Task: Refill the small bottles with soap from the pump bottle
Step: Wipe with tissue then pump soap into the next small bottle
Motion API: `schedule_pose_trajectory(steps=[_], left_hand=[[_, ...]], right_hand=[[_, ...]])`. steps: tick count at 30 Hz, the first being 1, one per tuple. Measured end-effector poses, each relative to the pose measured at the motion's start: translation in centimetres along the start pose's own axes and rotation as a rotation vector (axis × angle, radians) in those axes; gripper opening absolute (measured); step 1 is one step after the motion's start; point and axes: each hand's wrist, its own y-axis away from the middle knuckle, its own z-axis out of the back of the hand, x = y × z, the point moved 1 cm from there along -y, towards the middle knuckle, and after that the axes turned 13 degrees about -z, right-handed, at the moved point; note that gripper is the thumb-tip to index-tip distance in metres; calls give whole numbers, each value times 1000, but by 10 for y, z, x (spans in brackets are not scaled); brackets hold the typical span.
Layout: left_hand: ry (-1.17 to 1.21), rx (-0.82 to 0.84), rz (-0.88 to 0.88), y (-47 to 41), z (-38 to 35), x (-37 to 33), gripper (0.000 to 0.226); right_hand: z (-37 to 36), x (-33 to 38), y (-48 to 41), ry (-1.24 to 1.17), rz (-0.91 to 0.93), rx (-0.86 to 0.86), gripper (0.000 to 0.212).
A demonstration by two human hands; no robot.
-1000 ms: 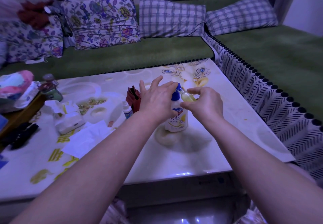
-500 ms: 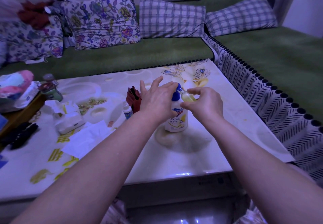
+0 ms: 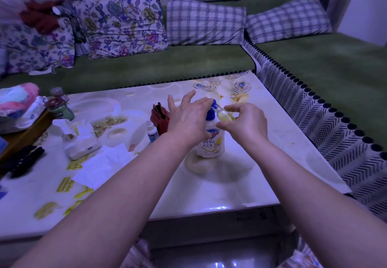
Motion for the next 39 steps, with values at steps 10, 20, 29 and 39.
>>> schedule_pose_trajectory(steps=[10,20,29,39], left_hand=[[-24,-5,-1,-1,-1,-1,75],[-97,4,-11,-1,-6,-3,68],[-44,-32,-7,-1,-9,0,62],[-18,-42,21,-3,-4,-1,70]], right_hand=[[-3,-1,-2,-3,-1,-3,48],[-12,-7,-1,-40,-15,-23,47],[-11,-9,-1,-59,-19,4,48],[-8,-5,-3,-72,-22,-11,48]])
